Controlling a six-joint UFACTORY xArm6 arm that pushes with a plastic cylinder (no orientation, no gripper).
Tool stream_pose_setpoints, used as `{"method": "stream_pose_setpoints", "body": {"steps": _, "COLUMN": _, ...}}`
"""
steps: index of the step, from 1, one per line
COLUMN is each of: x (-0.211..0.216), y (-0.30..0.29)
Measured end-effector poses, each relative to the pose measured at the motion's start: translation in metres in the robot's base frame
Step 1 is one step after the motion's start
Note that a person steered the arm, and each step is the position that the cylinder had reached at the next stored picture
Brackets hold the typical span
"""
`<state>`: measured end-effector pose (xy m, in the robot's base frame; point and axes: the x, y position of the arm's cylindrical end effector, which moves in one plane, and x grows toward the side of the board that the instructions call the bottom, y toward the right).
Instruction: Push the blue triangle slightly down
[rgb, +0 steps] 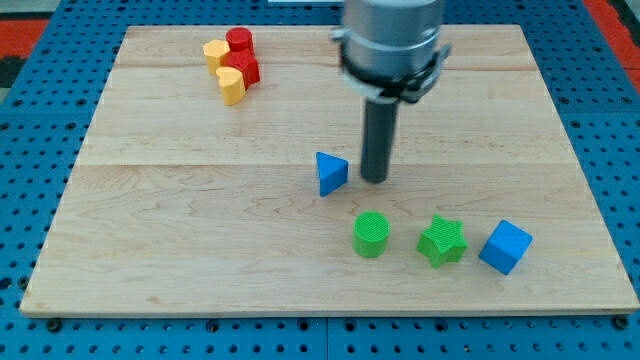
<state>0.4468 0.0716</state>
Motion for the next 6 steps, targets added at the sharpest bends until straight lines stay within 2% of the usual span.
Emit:
{"method": "stream_pose_setpoints", "body": {"steps": 1, "x": -0.009, "y": -0.045}}
{"method": "stream_pose_setpoints", "body": {"steps": 2, "x": 0.008, "y": -0.101}}
{"method": "stream_pose_setpoints", "body": {"steps": 3, "x": 0.047, "y": -0.105}}
{"method": "stream_pose_setpoints", "body": {"steps": 4, "x": 0.028, "y": -0.105}}
{"method": "stream_pose_setpoints", "body": {"steps": 6, "x": 0.038, "y": -0.081}}
